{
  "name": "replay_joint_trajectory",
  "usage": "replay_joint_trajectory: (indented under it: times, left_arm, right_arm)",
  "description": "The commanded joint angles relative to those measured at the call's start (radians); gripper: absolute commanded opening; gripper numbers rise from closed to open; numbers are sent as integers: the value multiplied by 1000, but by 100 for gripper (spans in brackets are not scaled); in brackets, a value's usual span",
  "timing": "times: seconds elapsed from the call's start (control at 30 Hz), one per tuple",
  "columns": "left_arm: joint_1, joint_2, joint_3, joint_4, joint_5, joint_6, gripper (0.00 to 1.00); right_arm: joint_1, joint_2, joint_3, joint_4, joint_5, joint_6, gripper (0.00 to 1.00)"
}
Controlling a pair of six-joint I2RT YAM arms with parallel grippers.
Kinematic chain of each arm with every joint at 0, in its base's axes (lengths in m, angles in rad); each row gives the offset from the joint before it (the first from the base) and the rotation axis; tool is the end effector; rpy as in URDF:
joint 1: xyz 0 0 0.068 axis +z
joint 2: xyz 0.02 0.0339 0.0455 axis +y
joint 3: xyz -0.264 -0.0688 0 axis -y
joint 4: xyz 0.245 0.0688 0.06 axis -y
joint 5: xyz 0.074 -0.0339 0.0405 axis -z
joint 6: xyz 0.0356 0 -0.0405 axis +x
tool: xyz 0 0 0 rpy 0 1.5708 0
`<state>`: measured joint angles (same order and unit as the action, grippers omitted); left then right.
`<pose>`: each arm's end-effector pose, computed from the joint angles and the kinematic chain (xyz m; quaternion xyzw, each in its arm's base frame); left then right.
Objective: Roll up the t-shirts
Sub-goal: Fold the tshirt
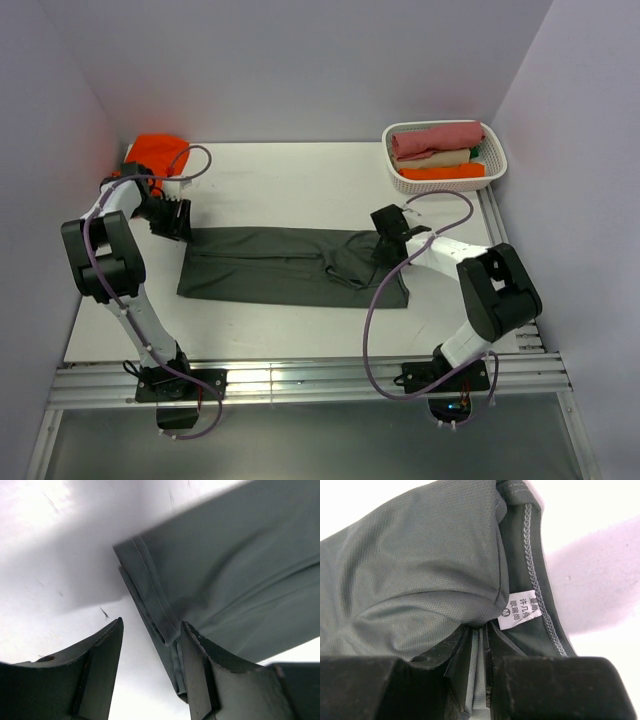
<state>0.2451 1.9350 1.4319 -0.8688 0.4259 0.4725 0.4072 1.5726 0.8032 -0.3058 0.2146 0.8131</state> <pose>0.3709 0.0776 0.1903 0.1312 0.9639 -0.1628 0.1647 0.2692 0.1079 0.1545 0.2200 0.9388 0.0546 0.2593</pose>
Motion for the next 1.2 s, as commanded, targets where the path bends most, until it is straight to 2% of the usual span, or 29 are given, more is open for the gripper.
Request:
replay_joint_trajectory:
  times: [0.0, 0.1, 0.23, 0.33, 0.53, 0.77, 1.17]
  left_arm:
    - [-4, 28, 80, 27, 36, -55, 56]
    - [-4, 61, 130, 10, 53, -72, 56]
    - [-3, 88, 166, 24, 34, -106, 57]
    - [-4, 123, 197, 34, 13, -126, 57]
    - [-6, 157, 209, 63, 14, -149, 58]
    - [-7, 174, 231, 60, 11, -155, 58]
    - [-7, 127, 229, 19, 20, -109, 57]
  right_arm:
    - [-18, 40, 57, -38, 3, -15, 22]
    - [-18, 15, 71, -67, 8, -19, 23]
    - [-19, -60, 59, -93, 58, -18, 36]
    - [-30, -69, 86, -150, 97, -31, 42]
    - [-51, -77, 114, -133, 74, -45, 53]
    - [-61, 42, 220, -206, 103, -77, 56]
    - [-94, 95, 234, -303, 75, -143, 57]
